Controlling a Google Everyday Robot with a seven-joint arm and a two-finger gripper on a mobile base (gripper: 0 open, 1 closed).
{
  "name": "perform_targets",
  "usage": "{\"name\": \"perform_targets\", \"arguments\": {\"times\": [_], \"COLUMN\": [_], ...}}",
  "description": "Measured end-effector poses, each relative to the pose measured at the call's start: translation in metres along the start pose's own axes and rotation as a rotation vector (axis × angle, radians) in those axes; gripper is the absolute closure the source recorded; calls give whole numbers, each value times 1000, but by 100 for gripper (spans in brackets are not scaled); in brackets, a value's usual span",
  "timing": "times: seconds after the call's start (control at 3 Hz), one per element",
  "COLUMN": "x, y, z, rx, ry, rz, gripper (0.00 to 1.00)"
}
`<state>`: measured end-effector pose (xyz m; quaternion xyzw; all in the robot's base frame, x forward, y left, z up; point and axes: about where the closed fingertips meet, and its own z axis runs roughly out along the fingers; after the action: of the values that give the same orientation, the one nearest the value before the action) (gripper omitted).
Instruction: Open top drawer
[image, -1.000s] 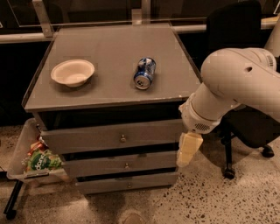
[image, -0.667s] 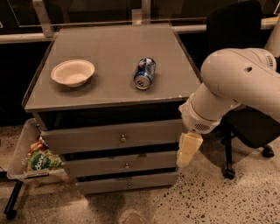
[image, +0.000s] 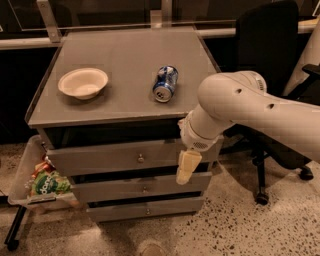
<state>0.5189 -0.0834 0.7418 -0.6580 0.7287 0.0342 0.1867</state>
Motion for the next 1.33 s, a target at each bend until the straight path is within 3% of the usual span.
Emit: {"name": "perform_targets", "arguments": {"times": [0.67,1.33], "x": [-22,-10], "y": [-17,-23], "z": [60,108], "rx": [-11,-27], "ry": [-19,11], "rz": [-48,-49], "gripper": [0,0]}}
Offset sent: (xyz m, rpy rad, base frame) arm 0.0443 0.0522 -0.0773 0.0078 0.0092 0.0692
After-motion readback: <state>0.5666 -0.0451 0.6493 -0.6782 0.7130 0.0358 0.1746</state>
